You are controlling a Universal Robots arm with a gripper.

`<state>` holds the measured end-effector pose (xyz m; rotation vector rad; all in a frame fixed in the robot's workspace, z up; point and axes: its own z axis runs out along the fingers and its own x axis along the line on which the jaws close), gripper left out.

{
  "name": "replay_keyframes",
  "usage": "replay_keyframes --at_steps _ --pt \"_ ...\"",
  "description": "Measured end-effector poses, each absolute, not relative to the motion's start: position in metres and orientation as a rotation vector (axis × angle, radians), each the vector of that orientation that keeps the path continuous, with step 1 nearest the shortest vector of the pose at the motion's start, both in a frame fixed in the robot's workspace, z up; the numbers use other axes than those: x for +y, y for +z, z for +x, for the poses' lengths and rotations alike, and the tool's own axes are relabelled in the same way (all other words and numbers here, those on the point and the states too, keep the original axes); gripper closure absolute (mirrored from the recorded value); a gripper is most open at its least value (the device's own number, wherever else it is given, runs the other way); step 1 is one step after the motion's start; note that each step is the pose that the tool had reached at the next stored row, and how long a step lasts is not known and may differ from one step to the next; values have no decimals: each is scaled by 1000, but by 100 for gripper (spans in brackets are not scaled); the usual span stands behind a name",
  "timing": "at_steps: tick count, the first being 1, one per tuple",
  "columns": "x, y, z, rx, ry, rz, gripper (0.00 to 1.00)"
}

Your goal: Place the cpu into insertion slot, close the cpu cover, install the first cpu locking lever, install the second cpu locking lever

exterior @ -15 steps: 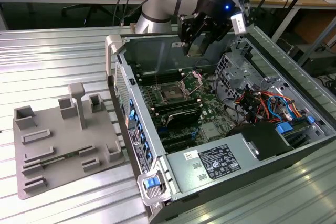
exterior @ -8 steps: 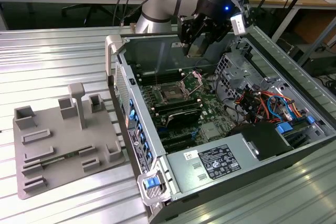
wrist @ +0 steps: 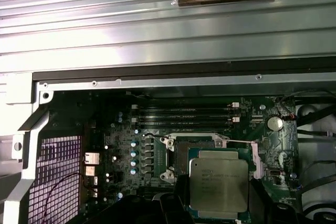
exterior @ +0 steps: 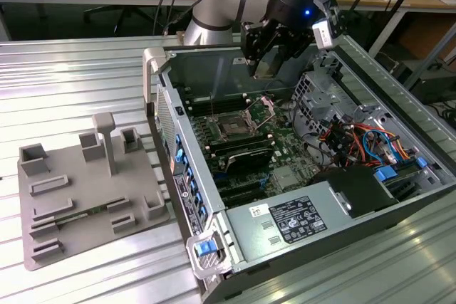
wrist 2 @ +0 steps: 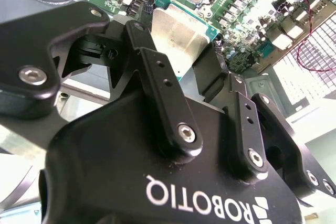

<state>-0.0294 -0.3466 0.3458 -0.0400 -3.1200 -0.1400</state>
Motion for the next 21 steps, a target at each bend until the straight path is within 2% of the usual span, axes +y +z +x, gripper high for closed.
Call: replay_keyframes --at_steps 21 --pt "-347 341 -29 -3120 -140 -40 45"
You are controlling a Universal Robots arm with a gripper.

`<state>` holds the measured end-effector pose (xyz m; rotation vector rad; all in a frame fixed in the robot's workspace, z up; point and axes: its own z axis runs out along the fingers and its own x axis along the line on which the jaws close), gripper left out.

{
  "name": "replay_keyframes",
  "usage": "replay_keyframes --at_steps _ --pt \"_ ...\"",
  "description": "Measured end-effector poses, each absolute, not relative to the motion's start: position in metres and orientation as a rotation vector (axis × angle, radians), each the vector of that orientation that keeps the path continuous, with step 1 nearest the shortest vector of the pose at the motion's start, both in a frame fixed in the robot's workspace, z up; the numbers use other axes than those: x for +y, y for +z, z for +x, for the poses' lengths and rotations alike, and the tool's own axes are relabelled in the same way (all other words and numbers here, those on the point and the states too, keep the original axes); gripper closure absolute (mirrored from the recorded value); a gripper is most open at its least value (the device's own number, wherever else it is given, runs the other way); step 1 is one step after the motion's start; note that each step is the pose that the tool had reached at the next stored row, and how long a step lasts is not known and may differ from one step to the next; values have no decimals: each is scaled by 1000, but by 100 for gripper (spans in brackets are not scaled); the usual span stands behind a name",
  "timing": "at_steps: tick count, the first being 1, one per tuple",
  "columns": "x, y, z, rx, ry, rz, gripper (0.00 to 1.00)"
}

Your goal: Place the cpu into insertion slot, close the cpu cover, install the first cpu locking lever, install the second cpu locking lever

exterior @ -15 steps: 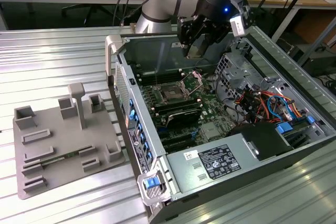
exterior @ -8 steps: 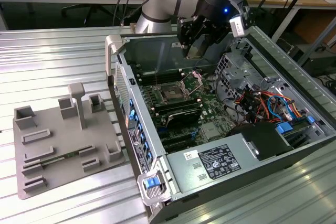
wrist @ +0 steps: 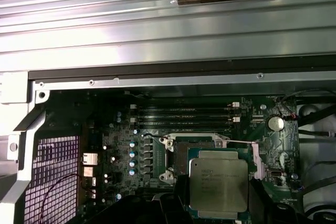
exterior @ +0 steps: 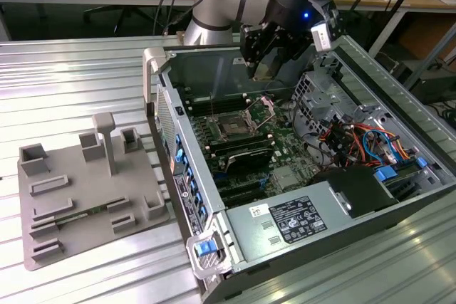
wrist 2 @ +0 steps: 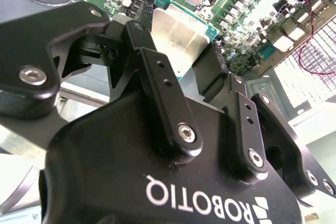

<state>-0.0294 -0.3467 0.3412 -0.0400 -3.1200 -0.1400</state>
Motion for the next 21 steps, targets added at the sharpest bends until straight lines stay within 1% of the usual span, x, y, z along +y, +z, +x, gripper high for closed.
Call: replay_keyframes --at_steps 21 --pt "-347 335 -29 -3120 -140 -40 45"
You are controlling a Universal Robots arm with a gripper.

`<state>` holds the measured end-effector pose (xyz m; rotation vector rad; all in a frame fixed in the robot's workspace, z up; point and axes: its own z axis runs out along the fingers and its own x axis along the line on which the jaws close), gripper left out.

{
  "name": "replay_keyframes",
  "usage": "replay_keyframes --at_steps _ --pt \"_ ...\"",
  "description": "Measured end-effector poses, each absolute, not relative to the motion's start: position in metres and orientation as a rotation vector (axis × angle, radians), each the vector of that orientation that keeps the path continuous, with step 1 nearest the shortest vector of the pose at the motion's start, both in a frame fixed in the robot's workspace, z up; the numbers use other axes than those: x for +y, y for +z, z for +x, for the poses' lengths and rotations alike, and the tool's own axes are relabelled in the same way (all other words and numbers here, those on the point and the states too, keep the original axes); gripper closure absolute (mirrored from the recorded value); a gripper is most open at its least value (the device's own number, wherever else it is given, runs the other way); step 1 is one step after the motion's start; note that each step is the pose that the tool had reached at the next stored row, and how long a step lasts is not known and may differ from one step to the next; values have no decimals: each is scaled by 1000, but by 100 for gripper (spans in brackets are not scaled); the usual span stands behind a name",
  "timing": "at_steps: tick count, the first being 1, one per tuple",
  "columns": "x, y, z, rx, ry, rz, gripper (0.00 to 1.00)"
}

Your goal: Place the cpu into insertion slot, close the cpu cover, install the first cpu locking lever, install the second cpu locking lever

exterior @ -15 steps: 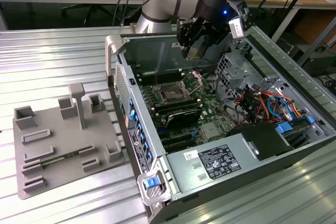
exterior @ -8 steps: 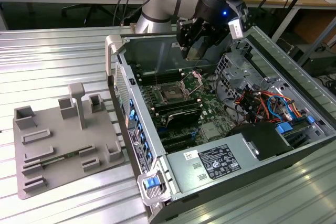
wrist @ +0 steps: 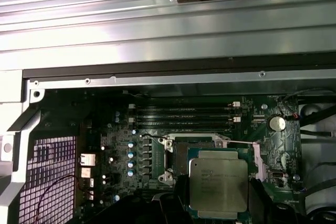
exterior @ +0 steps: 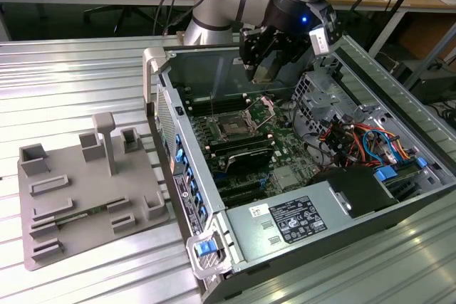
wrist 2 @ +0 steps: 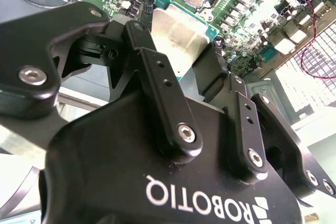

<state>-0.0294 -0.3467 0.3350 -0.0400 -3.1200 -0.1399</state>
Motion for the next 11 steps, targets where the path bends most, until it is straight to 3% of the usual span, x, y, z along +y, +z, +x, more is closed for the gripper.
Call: replay_keyframes --at_steps 11 --pt "-347 332 -29 -3120 -140 -40 45"
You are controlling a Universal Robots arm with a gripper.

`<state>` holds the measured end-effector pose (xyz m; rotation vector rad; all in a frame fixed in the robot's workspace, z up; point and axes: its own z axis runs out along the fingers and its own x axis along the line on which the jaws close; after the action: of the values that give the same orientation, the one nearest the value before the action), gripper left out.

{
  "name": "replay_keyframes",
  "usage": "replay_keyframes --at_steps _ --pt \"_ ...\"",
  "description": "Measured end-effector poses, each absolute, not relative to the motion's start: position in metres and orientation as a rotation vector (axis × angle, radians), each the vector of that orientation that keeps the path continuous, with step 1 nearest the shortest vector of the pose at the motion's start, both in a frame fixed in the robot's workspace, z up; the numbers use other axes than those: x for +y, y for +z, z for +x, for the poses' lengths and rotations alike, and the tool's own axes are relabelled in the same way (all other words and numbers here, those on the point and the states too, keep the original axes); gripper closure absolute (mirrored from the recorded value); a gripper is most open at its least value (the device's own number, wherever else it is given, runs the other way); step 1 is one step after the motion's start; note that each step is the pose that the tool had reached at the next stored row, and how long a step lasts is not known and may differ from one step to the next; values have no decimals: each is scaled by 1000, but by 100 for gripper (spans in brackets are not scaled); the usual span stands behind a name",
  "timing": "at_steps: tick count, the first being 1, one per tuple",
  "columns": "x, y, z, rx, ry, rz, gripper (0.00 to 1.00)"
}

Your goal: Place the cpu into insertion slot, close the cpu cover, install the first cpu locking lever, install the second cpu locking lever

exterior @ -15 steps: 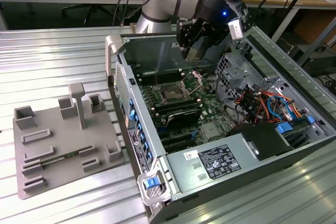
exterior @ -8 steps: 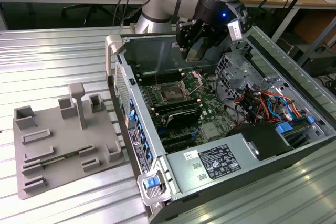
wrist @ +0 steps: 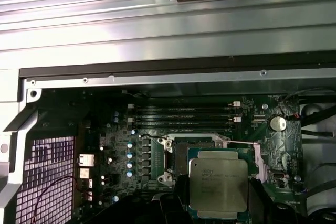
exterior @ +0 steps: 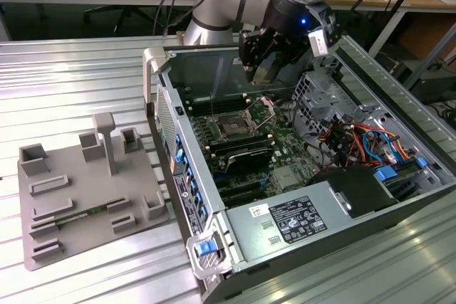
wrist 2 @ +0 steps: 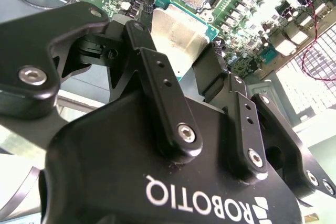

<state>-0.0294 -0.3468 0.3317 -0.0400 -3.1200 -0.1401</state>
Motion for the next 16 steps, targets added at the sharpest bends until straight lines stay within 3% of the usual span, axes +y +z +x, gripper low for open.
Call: replay_keyframes --at_steps 16 --pt "-347 324 -29 -3120 -140 -40 45"
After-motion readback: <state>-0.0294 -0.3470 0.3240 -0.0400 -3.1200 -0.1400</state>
